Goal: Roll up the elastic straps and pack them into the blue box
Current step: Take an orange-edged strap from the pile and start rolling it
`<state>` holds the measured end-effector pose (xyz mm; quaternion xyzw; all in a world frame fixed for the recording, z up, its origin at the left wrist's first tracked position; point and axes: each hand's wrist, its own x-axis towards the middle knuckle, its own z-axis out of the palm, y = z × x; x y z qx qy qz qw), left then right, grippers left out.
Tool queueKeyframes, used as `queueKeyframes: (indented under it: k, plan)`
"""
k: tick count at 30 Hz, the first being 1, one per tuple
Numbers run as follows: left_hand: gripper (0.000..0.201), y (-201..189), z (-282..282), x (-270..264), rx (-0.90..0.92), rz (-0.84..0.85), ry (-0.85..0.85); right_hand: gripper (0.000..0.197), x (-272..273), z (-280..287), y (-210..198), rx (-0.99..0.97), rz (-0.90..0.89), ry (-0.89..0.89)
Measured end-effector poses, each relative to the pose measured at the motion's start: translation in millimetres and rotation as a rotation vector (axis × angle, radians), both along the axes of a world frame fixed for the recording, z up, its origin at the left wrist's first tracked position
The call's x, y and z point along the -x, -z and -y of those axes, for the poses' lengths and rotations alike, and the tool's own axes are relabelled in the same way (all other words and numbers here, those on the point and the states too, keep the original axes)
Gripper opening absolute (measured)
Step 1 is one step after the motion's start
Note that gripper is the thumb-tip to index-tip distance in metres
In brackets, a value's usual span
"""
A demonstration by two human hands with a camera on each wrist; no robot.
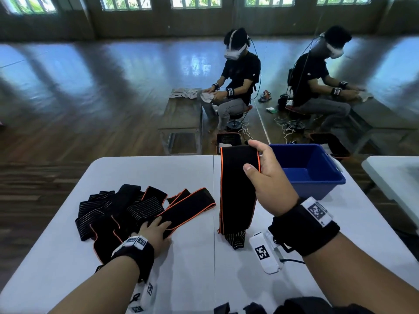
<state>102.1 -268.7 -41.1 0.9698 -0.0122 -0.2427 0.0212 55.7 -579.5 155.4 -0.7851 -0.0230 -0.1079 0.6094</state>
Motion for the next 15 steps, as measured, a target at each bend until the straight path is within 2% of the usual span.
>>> queueKeyframes:
  k: [3,6,8,9,12,15]
  plan:
    - [0.058,-2,-3,-1,-0.009,0.002,-0.054,0.051,-1,-2,2,-0.019,-0.003,-0.012]
    - [0.054,-20,12,-2,-0.036,0.024,-0.093,0.051,-1,-1,4,-0.021,-0.003,-0.019]
    - [0.05,-43,28,-5,0.064,0.127,-0.051,0.052,-2,0,5,-0.018,0.0,-0.016]
    - [0.044,-57,37,-6,0.204,0.206,-0.027,0.052,-2,0,5,-0.019,0.0,-0.013]
    - [0.009,-120,70,4,0.812,0.378,-0.02,0.053,-2,2,7,-0.032,-0.003,-0.011]
    - [0.012,-185,103,20,1.359,0.289,0.029,0.053,-2,4,6,-0.046,-0.012,-0.019]
